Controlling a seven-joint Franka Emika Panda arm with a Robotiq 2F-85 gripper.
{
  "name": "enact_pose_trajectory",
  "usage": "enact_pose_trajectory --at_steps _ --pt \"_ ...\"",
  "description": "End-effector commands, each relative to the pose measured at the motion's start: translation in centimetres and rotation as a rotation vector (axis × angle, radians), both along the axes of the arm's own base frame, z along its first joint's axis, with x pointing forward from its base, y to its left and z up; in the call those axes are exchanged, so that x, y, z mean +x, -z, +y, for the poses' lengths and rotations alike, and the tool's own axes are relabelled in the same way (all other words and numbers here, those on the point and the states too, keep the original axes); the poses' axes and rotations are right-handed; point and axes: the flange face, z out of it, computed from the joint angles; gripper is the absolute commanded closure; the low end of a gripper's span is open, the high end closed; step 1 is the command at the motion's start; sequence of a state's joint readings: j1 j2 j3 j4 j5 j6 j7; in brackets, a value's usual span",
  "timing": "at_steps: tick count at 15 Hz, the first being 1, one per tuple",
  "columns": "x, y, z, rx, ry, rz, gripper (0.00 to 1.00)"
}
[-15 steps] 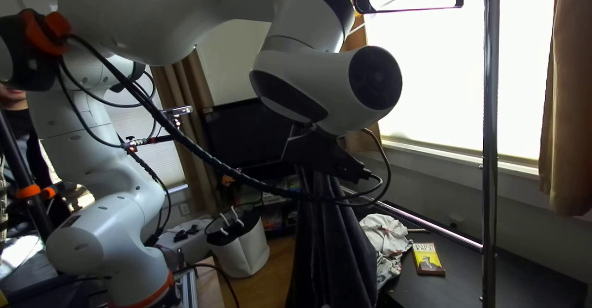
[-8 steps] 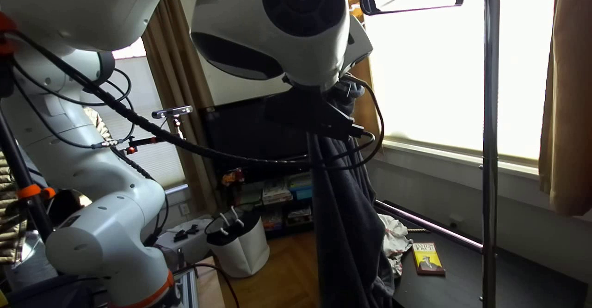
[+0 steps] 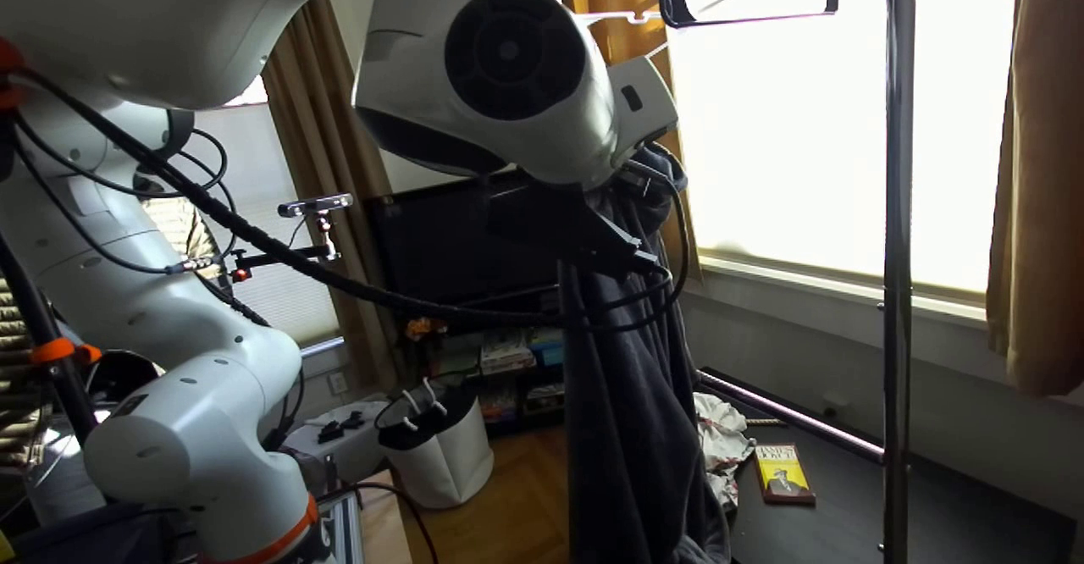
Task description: Pick up the gray robe on the coat hanger and hang it on the top silver rail
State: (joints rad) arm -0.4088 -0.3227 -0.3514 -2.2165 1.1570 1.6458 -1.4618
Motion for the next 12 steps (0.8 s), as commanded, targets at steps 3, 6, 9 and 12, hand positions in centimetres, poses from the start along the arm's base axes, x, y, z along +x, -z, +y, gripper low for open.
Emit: enact_pose_trajectory --at_steps 3,6,9,12 --pt "-2.7 -7.0 3.8 0.022 0.238 -0.105 0.97" --pt "-2.2 -11.6 4.7 0.027 0.361 -0.127 0.97" --pt "-0.5 -14.3 6.0 0.009 0.423 -0.116 0.97" --pt "1.6 -15.4 8.4 -0.031 0.386 -0.102 0.97"
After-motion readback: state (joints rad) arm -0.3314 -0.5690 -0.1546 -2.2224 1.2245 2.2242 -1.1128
